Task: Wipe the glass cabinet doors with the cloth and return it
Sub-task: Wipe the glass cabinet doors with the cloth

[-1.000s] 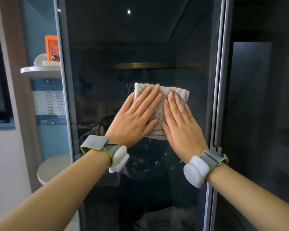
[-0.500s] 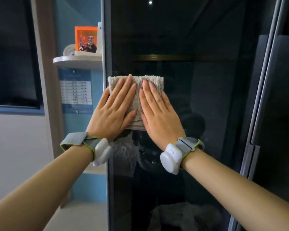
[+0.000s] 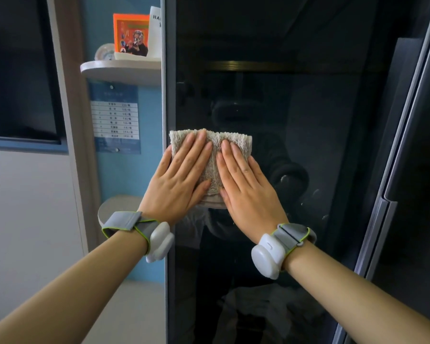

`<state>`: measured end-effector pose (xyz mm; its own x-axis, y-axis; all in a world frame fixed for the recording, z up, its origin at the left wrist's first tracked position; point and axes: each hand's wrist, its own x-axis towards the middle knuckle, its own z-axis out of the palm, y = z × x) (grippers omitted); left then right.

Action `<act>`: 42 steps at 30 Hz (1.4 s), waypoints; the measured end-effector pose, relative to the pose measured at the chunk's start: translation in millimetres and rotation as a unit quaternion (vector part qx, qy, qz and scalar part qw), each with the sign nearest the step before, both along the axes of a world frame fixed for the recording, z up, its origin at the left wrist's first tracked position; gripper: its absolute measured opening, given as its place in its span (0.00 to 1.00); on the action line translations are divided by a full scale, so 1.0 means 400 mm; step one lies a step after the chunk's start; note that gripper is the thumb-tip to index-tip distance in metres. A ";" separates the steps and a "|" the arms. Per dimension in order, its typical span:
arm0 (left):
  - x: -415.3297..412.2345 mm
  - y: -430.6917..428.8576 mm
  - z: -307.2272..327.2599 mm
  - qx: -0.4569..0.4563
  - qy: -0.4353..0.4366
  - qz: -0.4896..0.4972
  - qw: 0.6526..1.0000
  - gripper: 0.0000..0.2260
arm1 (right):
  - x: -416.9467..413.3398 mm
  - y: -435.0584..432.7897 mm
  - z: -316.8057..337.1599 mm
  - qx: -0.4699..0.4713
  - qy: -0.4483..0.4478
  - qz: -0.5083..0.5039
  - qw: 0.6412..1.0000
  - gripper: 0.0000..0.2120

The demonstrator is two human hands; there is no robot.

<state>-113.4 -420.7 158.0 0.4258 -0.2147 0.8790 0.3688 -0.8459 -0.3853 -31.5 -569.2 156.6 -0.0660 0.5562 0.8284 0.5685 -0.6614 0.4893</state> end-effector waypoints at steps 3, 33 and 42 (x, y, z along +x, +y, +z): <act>0.007 -0.006 0.001 -0.009 -0.002 -0.015 1.000 0.26 | 0.010 -0.014 0.004 -0.006 -0.003 0.000 1.000 0.25; 0.278 -0.398 0.031 0.075 0.006 -0.103 0.992 0.23 | 0.217 -0.409 -0.020 0.044 0.073 -0.129 0.988 0.26; 0.260 -0.363 -0.050 0.097 0.038 -0.107 0.989 0.23 | 0.197 -0.384 -0.116 0.033 0.070 -0.139 0.987 0.25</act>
<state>-9.6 -566.0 137.9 0.4159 -0.4679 0.7798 0.1534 -0.8091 -0.5673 47.4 -722.9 110.4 0.1990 0.4807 0.8540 0.4195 -0.8294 0.3690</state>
